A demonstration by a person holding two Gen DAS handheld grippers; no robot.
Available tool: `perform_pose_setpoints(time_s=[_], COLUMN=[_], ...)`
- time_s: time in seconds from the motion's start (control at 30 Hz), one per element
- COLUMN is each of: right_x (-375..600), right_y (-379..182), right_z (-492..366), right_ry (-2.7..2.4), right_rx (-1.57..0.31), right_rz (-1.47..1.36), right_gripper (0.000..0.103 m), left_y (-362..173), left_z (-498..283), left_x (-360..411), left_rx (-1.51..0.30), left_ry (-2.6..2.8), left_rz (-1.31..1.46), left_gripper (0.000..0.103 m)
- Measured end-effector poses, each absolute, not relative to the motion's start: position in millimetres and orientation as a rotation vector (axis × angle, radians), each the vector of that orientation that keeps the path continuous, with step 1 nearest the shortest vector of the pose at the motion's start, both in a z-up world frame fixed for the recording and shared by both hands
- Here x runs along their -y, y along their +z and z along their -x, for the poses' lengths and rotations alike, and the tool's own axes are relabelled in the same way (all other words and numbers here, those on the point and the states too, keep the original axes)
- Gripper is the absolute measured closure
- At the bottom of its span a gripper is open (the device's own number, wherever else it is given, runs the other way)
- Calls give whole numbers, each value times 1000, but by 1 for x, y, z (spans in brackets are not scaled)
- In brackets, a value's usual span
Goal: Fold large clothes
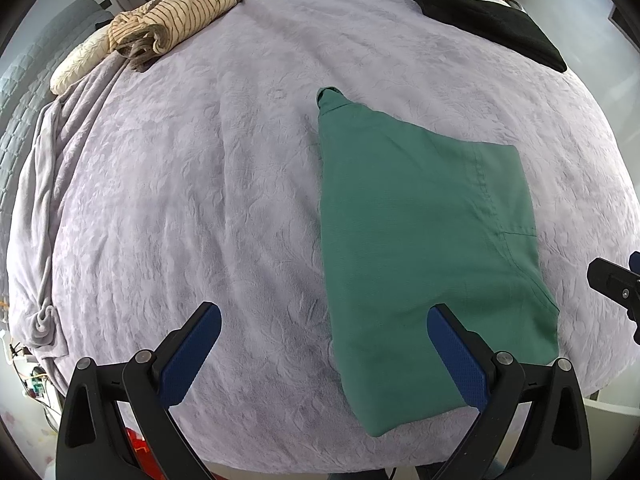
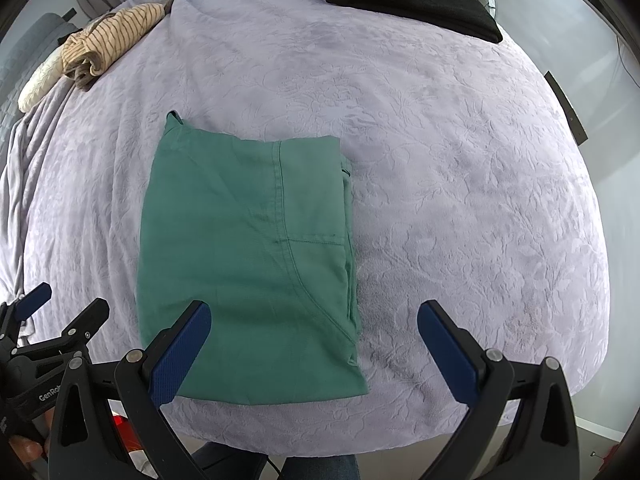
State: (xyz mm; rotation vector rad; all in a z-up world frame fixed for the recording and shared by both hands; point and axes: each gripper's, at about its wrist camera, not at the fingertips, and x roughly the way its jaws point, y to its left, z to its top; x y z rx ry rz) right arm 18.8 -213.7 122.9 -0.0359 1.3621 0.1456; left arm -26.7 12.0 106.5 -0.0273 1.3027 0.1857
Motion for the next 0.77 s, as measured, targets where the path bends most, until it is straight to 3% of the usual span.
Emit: perform_pose_setpoints(time_s=[0.77], right_x=[212], right_y=[120], right_z=[-16], right_ry=[149], right_rx=[-1363], right_rz=[38], right_gripper=[0], left_y=[108], left_z=[26], left_x=[-9], left_rx=[-1302], left_ry=[193], left_rz=[46], left_gripper=[0])
